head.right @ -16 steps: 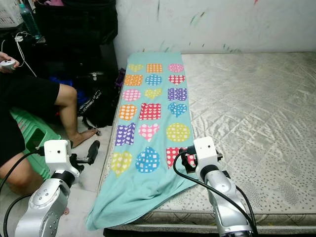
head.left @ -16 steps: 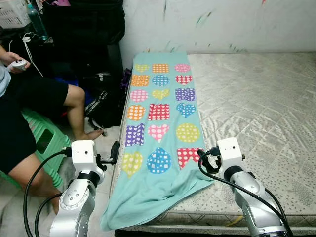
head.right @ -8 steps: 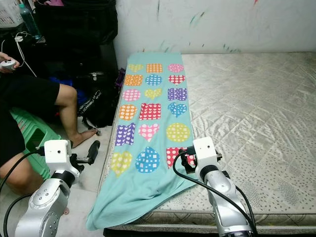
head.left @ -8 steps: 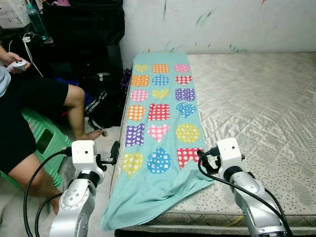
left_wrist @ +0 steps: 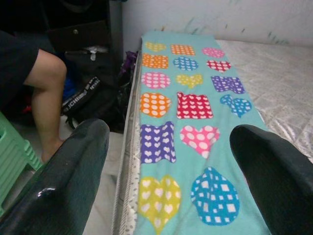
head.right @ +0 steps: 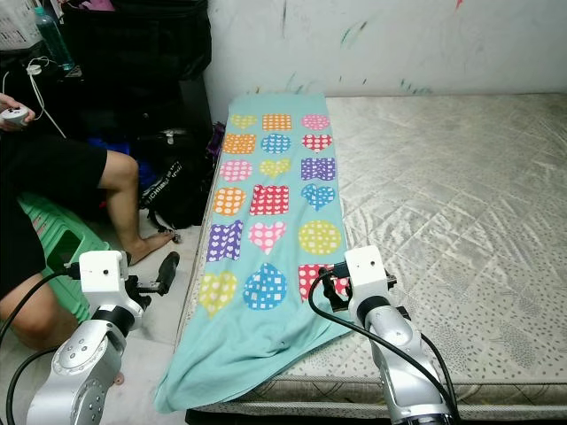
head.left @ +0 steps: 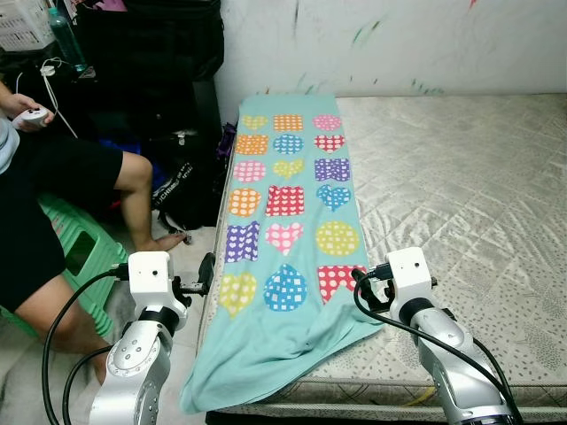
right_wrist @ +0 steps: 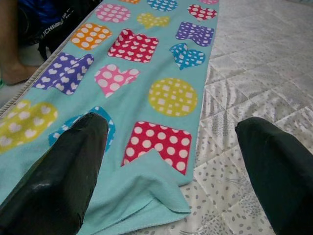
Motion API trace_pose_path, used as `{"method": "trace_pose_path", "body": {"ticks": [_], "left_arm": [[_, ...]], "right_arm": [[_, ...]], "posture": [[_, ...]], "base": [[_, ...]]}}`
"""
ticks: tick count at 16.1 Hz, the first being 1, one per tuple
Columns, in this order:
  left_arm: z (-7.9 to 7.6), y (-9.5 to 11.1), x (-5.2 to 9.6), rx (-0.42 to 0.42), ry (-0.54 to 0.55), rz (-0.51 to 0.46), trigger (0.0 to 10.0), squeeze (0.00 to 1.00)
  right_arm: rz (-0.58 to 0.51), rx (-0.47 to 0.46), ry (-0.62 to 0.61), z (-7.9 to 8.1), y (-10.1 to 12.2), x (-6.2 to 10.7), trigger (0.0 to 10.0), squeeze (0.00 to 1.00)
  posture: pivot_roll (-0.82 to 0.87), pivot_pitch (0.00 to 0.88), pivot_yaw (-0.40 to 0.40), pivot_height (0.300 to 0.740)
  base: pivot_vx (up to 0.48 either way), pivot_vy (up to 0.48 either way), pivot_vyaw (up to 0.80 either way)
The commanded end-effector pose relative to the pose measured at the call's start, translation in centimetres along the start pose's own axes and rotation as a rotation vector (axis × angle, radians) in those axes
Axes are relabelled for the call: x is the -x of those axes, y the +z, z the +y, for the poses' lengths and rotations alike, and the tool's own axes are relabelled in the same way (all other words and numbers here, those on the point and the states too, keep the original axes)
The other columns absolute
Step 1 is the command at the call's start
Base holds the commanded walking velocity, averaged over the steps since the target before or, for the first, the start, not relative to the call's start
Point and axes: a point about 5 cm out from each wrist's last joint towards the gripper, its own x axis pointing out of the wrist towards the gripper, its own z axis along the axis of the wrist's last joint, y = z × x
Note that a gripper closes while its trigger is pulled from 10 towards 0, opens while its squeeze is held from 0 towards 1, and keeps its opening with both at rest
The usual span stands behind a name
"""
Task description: Clean up the room
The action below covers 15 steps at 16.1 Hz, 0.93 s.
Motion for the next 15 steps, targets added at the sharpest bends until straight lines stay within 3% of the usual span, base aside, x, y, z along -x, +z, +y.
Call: {"method": "trace_pose_path", "body": {"ticks": [1, 10, 15], "left_arm": [[0.28, 0.45, -0.06, -0.013, 0.009, -0.013, 10.0, 0.00], [0.23, 0.45, -0.15, -0.015, 0.011, -0.014, 10.0, 0.00], [0.21, 0.45, -0.11, -0.015, 0.014, -0.016, 10.0, 0.00]], "right_arm": [[-0.006, 0.004, 0.014, 0.22, 0.21, -0.08, 10.0, 0.00], [-0.018, -0.001, 0.027, 0.37, 0.31, -0.11, 10.0, 0.00], [-0.031, 0.000, 0.045, 0.51, 0.48, -0.11, 10.0, 0.00]], "posture": [[-0.13, 0.000, 0.042, 0.690], [-0.13, 0.000, 0.041, 0.580], [-0.13, 0.000, 0.040, 0.580]], "base": [[0.000, 0.000, 0.00], [0.000, 0.000, 0.00], [0.000, 0.000, 0.00]]}}
